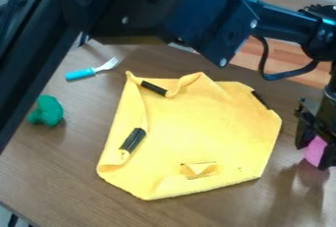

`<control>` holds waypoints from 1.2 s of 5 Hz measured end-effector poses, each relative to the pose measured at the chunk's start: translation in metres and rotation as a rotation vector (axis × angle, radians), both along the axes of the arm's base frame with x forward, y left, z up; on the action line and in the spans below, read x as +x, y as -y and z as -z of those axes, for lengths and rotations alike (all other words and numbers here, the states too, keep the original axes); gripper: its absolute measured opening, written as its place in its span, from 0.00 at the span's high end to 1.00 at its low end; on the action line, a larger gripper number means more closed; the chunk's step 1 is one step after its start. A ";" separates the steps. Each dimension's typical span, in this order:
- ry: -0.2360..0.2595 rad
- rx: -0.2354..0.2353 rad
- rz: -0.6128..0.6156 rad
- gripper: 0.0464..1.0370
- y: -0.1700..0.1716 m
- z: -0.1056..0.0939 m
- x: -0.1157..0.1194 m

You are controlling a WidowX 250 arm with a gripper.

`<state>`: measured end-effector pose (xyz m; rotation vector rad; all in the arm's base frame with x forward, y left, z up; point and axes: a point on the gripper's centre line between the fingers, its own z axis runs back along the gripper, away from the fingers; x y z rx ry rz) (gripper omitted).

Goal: Move the pink object to the top right of the table

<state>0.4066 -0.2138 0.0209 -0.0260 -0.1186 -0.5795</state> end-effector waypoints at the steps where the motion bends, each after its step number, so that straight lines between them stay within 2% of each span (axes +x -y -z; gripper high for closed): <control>1: -0.007 0.004 0.000 0.07 -0.001 0.002 -0.001; 2: -0.027 0.011 0.011 0.04 -0.003 0.009 -0.007; 3: -0.019 -0.012 0.017 0.04 -0.005 -0.003 -0.012; 4: 0.022 -0.033 0.013 0.04 -0.023 -0.032 -0.017; 6: 0.098 -0.052 -0.039 0.04 -0.099 -0.086 -0.045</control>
